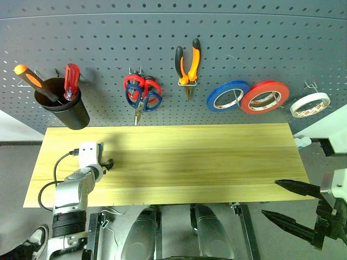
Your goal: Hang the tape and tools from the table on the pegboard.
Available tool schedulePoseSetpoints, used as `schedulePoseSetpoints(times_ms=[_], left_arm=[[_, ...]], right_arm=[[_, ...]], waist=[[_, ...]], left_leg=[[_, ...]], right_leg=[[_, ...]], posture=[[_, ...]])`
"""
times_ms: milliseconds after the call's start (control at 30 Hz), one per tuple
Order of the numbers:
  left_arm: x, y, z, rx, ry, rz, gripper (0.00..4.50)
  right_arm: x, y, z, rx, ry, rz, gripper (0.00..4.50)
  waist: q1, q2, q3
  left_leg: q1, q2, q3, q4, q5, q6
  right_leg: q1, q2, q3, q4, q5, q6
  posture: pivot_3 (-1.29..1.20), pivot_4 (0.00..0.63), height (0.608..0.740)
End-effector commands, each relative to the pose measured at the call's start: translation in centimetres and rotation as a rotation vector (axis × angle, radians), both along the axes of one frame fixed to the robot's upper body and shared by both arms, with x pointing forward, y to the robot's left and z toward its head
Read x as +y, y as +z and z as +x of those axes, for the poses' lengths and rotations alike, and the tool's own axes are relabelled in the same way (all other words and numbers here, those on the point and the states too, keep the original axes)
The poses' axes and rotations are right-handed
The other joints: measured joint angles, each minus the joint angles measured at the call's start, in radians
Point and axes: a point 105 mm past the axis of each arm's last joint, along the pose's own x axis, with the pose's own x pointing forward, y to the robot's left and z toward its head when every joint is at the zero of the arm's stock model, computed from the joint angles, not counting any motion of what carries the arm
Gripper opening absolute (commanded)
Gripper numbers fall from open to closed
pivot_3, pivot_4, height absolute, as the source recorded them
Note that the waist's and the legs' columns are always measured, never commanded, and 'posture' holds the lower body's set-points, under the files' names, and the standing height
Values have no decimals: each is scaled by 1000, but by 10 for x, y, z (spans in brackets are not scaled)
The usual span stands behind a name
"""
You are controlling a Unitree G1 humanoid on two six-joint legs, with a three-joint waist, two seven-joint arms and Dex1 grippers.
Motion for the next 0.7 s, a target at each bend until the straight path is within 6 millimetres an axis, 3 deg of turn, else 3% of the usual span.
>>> schedulePoseSetpoints(times_ms=[33,300,500,700], left_arm=[[3,-4,-8,16,20,0,3382],[1,-5,-11,16,20,-4,653],[-1,-7,-13,20,18,-10,555],[-17,-5,-18,16,-18,-30,555]], right_arm=[[1,4,-1,-9,13,-13,4500],[0,4,1,-9,12,-18,4500],[0,4,1,-11,8,-20,4500],[2,2,4,-18,5,-14,4500]], waist=[[-4,0,0],[-22,0,1],[-20,0,2],[-19,0,3]], left_leg=[[0,0,0,0,0,0],[0,0,0,0,0,0],[0,0,0,0,0,0],[-1,0,0,0,0,0]], right_leg=[[0,0,0,0,0,0],[0,0,0,0,0,0],[0,0,0,0,0,0],[-1,0,0,0,0,0]], posture=[[-184,359,724],[-187,363,724],[-189,361,724],[-177,343,724]])
